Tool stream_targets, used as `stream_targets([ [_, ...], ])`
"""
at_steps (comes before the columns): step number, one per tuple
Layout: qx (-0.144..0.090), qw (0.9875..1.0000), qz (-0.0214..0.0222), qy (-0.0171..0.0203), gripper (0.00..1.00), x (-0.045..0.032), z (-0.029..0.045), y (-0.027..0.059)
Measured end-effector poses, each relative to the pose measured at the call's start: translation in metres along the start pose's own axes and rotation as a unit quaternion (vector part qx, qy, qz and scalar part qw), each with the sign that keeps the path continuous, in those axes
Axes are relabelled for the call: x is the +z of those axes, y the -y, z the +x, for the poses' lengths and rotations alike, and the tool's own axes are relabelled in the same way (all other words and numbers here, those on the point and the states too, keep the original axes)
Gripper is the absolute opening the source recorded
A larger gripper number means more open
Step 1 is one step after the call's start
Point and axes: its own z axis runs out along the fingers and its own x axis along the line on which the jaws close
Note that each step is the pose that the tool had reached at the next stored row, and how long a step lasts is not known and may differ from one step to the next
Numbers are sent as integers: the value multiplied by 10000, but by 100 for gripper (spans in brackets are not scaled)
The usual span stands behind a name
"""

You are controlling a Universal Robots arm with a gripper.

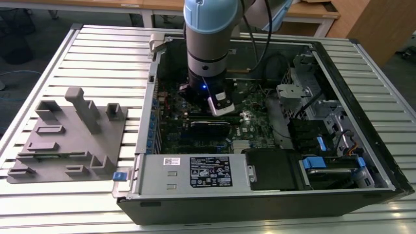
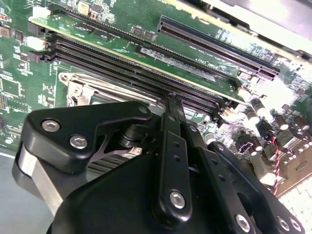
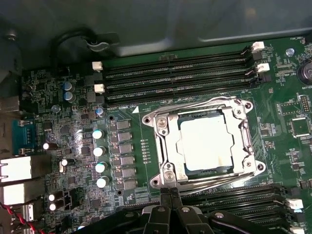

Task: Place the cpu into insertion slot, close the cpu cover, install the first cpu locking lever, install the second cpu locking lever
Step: 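Install the second cpu locking lever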

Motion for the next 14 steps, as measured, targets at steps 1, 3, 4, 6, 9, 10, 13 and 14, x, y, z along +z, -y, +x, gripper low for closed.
stream_targets([
  [1,-1,10000,-2,-1,10,0,8,2],
  [3,1,10000,-16,-3,10,1,23,4],
  [4,1,10000,-27,-5,10,2,30,6],
  [6,2,10000,-47,-9,10,4,42,8],
  [9,3,10000,-82,-14,10,7,51,10],
  [10,3,10000,-91,-16,10,8,53,10],
  [13,4,9999,-114,-19,10,14,58,12],
  [14,5,9999,-122,-20,10,16,60,13],
])
